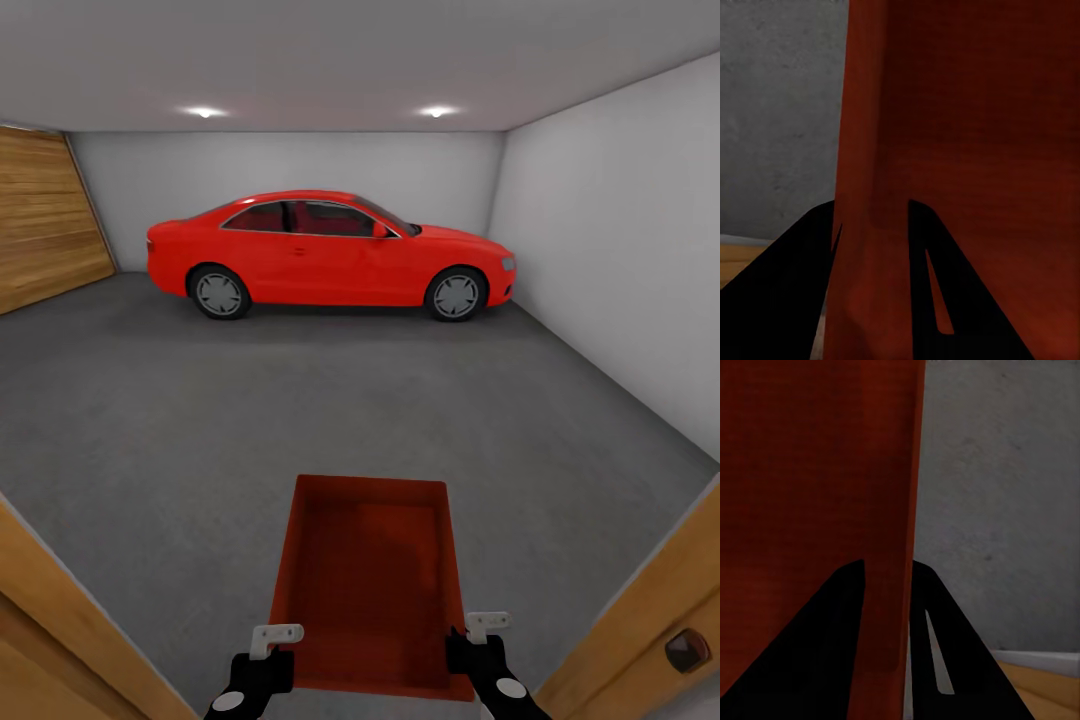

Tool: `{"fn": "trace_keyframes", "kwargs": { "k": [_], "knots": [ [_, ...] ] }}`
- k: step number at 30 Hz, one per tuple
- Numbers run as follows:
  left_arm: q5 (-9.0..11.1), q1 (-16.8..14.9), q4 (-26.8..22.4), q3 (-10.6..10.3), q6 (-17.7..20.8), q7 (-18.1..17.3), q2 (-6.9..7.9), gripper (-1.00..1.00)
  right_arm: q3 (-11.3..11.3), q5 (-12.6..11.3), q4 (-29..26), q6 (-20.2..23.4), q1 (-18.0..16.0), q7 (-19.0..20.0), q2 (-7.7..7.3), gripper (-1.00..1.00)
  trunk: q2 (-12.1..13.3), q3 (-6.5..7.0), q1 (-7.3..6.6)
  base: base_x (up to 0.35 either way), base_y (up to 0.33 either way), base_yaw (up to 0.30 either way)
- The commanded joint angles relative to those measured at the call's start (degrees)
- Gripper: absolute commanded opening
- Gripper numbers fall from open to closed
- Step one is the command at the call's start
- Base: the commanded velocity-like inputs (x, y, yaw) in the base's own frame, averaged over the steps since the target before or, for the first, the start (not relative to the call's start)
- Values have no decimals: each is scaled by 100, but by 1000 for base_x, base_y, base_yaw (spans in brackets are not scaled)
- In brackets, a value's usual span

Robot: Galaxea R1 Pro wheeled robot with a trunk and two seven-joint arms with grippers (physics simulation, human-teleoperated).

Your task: Move the two storage containers from the living room to the garage. In the garage, place one container on the floor and stack the other container on top of it (either order is fine).

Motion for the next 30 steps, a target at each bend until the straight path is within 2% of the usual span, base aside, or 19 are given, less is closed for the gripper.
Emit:
{"fn": "trace_keyframes", "kwargs": {
  "k": [1, 15, 23, 30],
  "knots": [
    [45, 0, 3, -68, 32, -21, -75, -100, 21, -45, -91, -24, -7, 10, 194, -100, -12, -13, 3, 4, 0, 23],
    [44, 0, 3, -70, 32, -18, -75, -100, 21, -45, -91, -24, -7, 10, 194, -100, -12, -13, 3, 4, 0, 59],
    [42, 0, 3, -72, 32, -15, -75, -100, 21, -45, -91, -24, -7, 10, 194, -100, -12, -13, 3, 247, 0, 0],
    [42, 0, 3, -72, 32, -21, -75, -100, 21, -45, -91, -24, -7, 10, 194, -100, -12, -13, 3, 60, 0, 0]
  ]
}}
